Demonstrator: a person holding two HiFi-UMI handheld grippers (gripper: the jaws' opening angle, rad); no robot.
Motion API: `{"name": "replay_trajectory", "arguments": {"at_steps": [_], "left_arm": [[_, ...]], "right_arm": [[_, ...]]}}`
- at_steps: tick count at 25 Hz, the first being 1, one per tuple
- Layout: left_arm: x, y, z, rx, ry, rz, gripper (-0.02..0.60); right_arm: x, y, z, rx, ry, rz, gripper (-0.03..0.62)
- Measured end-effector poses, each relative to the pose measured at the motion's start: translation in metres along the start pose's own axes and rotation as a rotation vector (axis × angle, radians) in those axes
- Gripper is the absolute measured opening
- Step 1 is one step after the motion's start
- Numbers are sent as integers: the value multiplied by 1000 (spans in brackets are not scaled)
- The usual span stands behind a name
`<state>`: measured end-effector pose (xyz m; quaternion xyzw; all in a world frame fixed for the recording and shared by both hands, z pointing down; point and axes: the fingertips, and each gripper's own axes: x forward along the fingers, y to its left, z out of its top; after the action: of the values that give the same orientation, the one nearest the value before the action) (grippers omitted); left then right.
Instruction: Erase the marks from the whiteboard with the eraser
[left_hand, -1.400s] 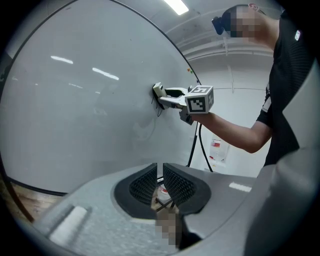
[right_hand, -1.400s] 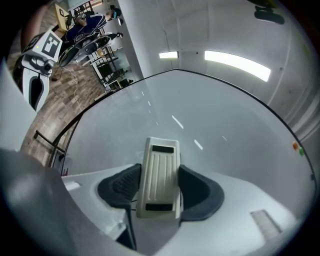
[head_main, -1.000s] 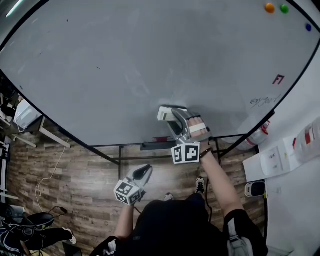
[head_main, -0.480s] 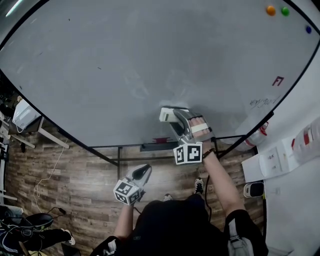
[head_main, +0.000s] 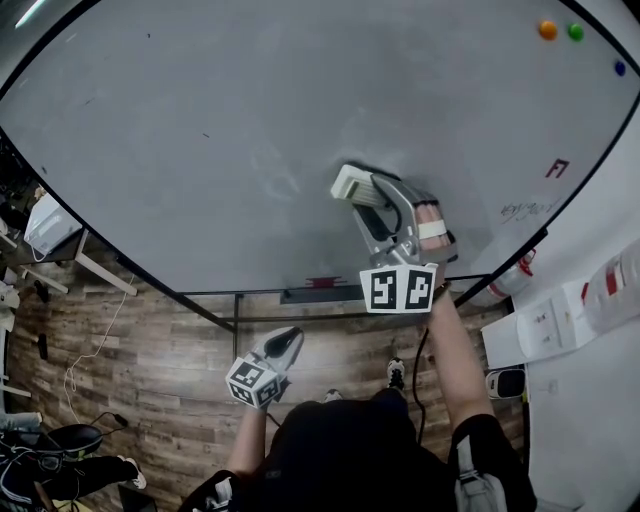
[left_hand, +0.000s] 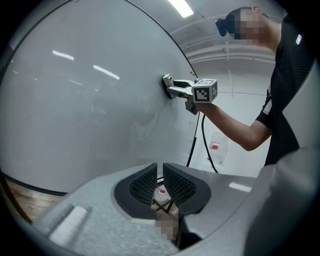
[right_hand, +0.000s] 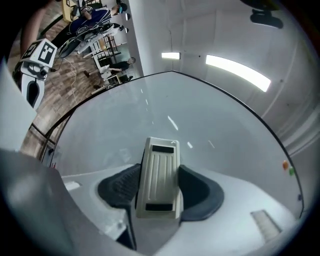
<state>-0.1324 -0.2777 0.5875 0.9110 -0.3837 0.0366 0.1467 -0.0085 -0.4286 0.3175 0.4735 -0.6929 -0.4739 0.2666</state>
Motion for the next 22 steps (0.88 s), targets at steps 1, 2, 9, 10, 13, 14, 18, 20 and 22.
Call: {"name": "replay_trajectory", "arguments": {"at_steps": [1,2,9,10,13,14,18,20,22], "left_arm": [[-1,1,1,-4,0,4,47],[-2,3,2,-7,-1,9,46],[-1,9,2,9,-12,14,47],[0,7,3,6,-11,12,47],[3,4,5,1,-8,2,46],[4,3,5,2,-6,-1,46],[4,3,3,4,1,-5,46],[3,3,2,0,1,-1,47],[2,4,2,-2,1,3,48]], "right_arm": [[0,-8,2,10,-1,-12,241],[0,-12,4,14,0,-20,241],[4,18,4,-19,11,1,241],[5,31,4,-22,11,24,241],[8,78,1,-45,10,105,241],[9,96,-1,-56,10,137,241],[10,161,-13,-88,23,267,241],[9,180,-19,-100,30,302,241],[8,185,-22,-100,35,315,241]]}}
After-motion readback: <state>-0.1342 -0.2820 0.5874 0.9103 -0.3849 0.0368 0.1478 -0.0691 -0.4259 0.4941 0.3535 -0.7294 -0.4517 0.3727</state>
